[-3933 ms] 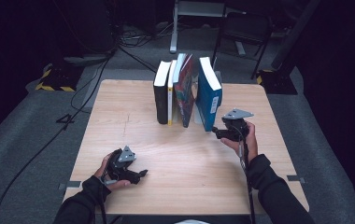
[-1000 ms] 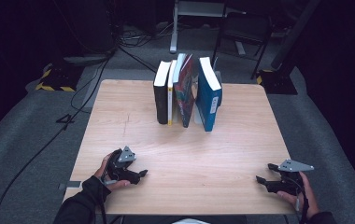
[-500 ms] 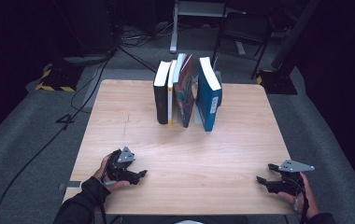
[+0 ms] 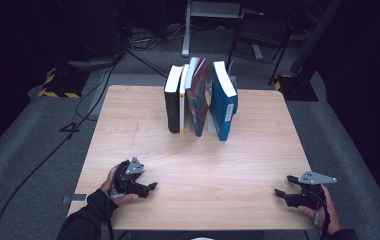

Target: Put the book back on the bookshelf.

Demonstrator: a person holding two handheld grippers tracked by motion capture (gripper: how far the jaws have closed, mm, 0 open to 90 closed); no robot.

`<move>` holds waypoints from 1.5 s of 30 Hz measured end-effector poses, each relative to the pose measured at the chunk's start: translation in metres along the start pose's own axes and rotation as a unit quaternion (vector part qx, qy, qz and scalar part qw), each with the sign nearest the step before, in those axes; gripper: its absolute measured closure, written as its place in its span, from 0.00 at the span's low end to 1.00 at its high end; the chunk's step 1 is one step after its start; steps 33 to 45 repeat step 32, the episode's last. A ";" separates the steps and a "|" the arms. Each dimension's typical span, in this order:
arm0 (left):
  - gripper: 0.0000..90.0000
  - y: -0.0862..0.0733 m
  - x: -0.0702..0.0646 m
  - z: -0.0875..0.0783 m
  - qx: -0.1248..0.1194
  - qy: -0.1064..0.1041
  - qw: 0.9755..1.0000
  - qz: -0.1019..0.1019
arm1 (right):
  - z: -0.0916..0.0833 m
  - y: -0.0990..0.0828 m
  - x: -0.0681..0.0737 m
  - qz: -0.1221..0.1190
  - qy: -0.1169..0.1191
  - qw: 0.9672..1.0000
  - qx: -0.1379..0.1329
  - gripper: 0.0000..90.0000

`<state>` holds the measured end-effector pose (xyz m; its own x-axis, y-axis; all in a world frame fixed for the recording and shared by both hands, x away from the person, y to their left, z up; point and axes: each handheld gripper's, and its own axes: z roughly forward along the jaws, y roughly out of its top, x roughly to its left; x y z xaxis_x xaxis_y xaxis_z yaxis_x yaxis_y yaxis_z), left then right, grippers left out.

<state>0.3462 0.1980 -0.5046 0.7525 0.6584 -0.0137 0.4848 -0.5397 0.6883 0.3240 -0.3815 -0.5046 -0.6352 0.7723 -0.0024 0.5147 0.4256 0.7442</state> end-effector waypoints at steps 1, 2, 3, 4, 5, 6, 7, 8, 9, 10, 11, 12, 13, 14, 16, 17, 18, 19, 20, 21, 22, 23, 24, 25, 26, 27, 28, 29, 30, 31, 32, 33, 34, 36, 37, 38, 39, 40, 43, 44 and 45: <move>0.16 0.000 0.000 0.000 0.000 0.000 1.000 0.000 | 0.000 0.000 0.000 0.000 0.000 1.000 0.000 0.24; 0.16 0.000 0.000 0.000 0.000 0.000 1.000 0.000 | 0.000 0.000 0.000 0.000 0.000 1.000 0.000 0.24; 0.16 0.000 0.000 0.000 0.000 0.000 1.000 0.000 | 0.000 0.000 0.000 0.000 0.000 1.000 0.000 0.24; 0.16 0.000 0.000 0.000 0.000 0.000 1.000 0.000 | 0.000 0.000 0.000 0.000 -0.001 1.000 0.000 0.24; 0.16 0.000 0.000 0.000 0.000 0.000 1.000 0.000 | 0.000 0.000 0.000 0.000 -0.001 1.000 0.000 0.24; 0.16 0.000 0.000 0.000 0.000 0.000 1.000 0.000 | 0.000 0.000 0.000 0.000 -0.001 1.000 0.000 0.24; 0.16 0.000 0.000 0.000 0.000 0.000 1.000 0.000 | 0.000 0.000 0.000 0.000 -0.002 1.000 0.000 0.24; 0.16 0.000 0.000 0.000 0.000 0.000 1.000 0.000 | 0.000 0.000 0.000 0.000 -0.002 1.000 0.000 0.24; 0.16 0.000 0.000 0.000 0.000 0.000 1.000 0.000 | 0.000 0.000 0.000 0.000 -0.002 1.000 0.000 0.24; 0.16 0.000 0.000 0.000 0.000 0.000 1.000 0.000 | 0.000 0.000 0.000 0.000 -0.002 1.000 0.000 0.24; 0.16 0.000 0.000 0.000 0.000 0.000 1.000 0.000 | 0.000 0.000 0.000 0.001 -0.002 1.000 0.000 0.24; 0.16 0.000 0.000 0.000 0.000 0.000 1.000 0.000 | 0.000 0.000 0.000 0.001 -0.002 1.000 0.000 0.24; 0.16 0.000 0.000 0.000 0.000 0.000 1.000 0.000 | 0.000 0.000 0.000 0.001 -0.002 1.000 0.000 0.24; 0.16 0.000 0.000 0.000 0.000 0.000 1.000 0.000 | 0.000 0.000 0.000 0.001 -0.002 1.000 0.000 0.24; 0.16 0.000 0.000 0.000 0.000 -0.001 1.000 0.001 | 0.000 0.000 -0.001 0.001 -0.003 1.000 0.000 0.24; 0.16 0.000 0.000 0.000 0.000 -0.001 1.000 0.001 | 0.000 0.000 -0.001 0.001 -0.003 1.000 0.000 0.24; 0.16 0.000 0.000 0.000 -0.001 -0.001 1.000 0.001 | 0.000 0.000 -0.001 0.002 -0.003 1.000 0.000 0.24; 0.16 0.000 0.000 0.000 -0.001 -0.002 1.000 0.001 | 0.000 0.000 -0.001 0.002 -0.003 1.000 0.000 0.24; 0.16 0.000 0.000 0.000 -0.001 -0.002 1.000 0.001 | 0.000 0.000 -0.001 0.002 -0.003 1.000 0.000 0.24; 0.16 0.000 0.000 0.000 -0.001 -0.001 1.000 0.001 | 0.000 0.000 -0.001 0.002 -0.004 1.000 0.000 0.24; 0.16 0.000 0.000 0.000 -0.001 -0.002 1.000 0.001 | 0.000 0.000 -0.001 0.002 -0.004 1.000 0.000 0.24; 0.16 0.000 0.000 0.000 -0.001 -0.003 1.000 0.000 | 0.000 0.000 -0.001 0.003 -0.004 1.000 0.000 0.24; 0.16 0.000 0.001 0.000 -0.001 -0.003 1.000 0.001 | 0.000 0.000 -0.001 0.003 -0.004 1.000 0.000 0.24; 0.16 0.000 0.001 0.000 -0.001 -0.004 1.000 0.000 | 0.000 0.000 -0.001 0.003 -0.004 1.000 0.000 0.24; 0.16 0.000 0.001 0.000 0.000 -0.004 1.000 0.001 | 0.000 0.000 -0.001 0.003 -0.004 1.000 0.000 0.24; 0.16 0.000 0.001 0.000 0.000 -0.005 1.000 0.001 | 0.000 0.000 -0.001 0.004 -0.005 1.000 0.000 0.24; 0.16 0.000 0.001 0.000 -0.001 -0.005 1.000 0.003 | 0.000 0.000 -0.001 0.004 -0.005 1.000 0.000 0.24; 0.15 0.000 0.001 0.000 0.000 -0.005 1.000 0.003 | 0.000 0.000 -0.001 0.004 -0.005 1.000 0.000 0.24; 0.15 0.000 0.001 0.000 -0.001 -0.005 1.000 0.004 | 0.000 0.000 -0.001 0.004 -0.005 1.000 0.000 0.24; 0.15 0.000 0.001 0.000 -0.001 -0.005 1.000 0.005 | 0.000 0.000 -0.001 0.004 -0.005 1.000 0.000 0.24; 0.15 0.000 0.001 0.000 -0.001 -0.005 1.000 0.005 | 0.000 0.000 -0.001 0.004 -0.005 1.000 0.000 0.24; 0.15 0.000 0.001 0.000 -0.001 -0.005 1.000 0.005 | 0.000 0.000 -0.001 0.004 -0.005 1.000 0.000 0.24; 0.15 0.000 0.001 0.000 -0.001 -0.005 1.000 0.005 | 0.000 0.000 -0.001 0.004 -0.005 1.000 0.000 0.24; 0.15 0.000 0.001 0.000 -0.001 -0.005 1.000 0.005 | 0.000 0.000 -0.001 0.004 -0.005 1.000 0.000 0.24; 0.15 0.000 0.001 0.000 -0.001 -0.005 1.000 0.005 | 0.000 0.000 -0.001 0.004 -0.005 1.000 0.000 0.24; 0.15 0.000 0.001 0.000 -0.001 -0.005 1.000 0.005 | 0.000 0.000 -0.001 0.004 -0.005 1.000 0.000 0.24; 0.15 0.000 0.001 0.000 -0.001 -0.005 1.000 0.005 | 0.000 0.000 -0.001 0.004 -0.005 1.000 0.000 0.24; 0.15 0.000 0.001 0.000 -0.001 -0.005 1.000 0.005 | 0.000 0.000 -0.001 0.004 -0.005 1.000 0.000 0.24; 0.15 0.000 0.001 0.000 -0.001 -0.005 1.000 0.005 | 0.000 0.000 -0.001 0.004 -0.005 1.000 0.000 0.24; 0.15 0.000 0.001 0.000 -0.001 -0.005 1.000 0.005 | 0.000 0.000 -0.001 0.004 -0.005 1.000 0.000 0.24; 0.15 0.000 0.001 0.000 -0.001 -0.005 1.000 0.005 | 0.000 0.000 -0.001 0.004 -0.005 1.000 0.000 0.24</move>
